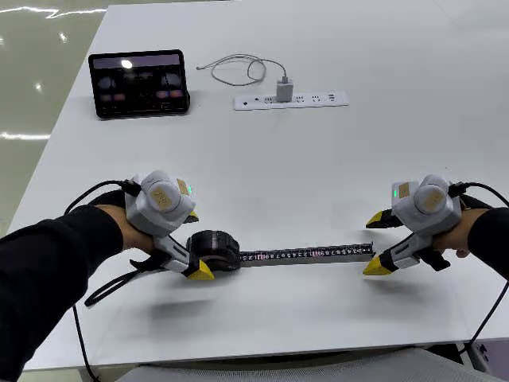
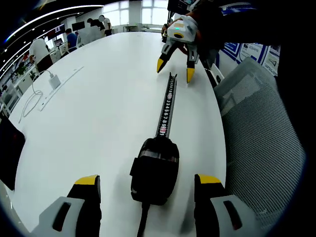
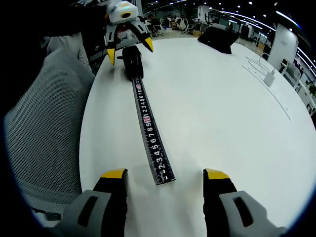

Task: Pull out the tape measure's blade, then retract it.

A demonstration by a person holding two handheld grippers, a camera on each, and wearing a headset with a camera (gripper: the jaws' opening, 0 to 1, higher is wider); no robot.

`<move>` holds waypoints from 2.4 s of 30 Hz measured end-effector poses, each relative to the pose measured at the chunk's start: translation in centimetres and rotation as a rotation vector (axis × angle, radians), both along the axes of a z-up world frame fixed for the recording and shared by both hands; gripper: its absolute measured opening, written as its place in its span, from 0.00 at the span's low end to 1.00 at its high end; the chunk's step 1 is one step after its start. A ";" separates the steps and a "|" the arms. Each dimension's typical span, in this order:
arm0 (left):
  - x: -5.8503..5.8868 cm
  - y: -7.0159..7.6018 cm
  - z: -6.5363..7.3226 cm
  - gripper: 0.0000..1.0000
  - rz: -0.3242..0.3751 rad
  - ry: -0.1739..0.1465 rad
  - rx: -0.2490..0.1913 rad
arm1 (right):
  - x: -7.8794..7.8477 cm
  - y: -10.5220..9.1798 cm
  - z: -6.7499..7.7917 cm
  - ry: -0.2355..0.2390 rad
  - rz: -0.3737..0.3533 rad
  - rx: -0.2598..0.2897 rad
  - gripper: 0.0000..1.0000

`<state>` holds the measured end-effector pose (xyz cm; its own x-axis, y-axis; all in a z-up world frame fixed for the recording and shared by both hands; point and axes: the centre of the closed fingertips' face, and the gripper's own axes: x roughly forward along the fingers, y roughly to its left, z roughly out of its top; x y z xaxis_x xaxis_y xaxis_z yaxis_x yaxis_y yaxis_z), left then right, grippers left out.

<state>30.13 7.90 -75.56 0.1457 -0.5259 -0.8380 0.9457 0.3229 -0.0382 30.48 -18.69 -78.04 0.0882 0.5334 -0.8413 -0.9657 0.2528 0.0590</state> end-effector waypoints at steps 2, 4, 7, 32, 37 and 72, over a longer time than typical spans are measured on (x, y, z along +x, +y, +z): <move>0.2 0.0 0.1 0.77 0.019 -0.003 -0.006 | 0.2 -0.2 0.0 -0.004 -0.019 -0.005 0.64; 0.7 0.2 0.3 0.85 0.049 -0.023 -0.003 | 0.2 -0.1 0.2 0.004 -0.035 0.011 0.67; 1.0 0.3 0.8 0.92 0.074 -0.030 -0.018 | 0.3 -0.2 0.3 -0.003 -0.044 0.014 0.71; 1.3 5.3 3.3 1.00 0.420 -0.108 -0.214 | 0.2 -2.8 1.4 -0.124 -0.299 0.117 1.00; 0.6 6.0 3.4 1.00 0.449 -0.139 -0.247 | -0.6 -3.5 2.0 -0.150 -0.329 0.140 1.00; -5.0 9.9 3.9 1.00 0.660 -0.174 -0.312 | -7.0 -9.0 4.9 -0.195 -0.511 0.249 1.00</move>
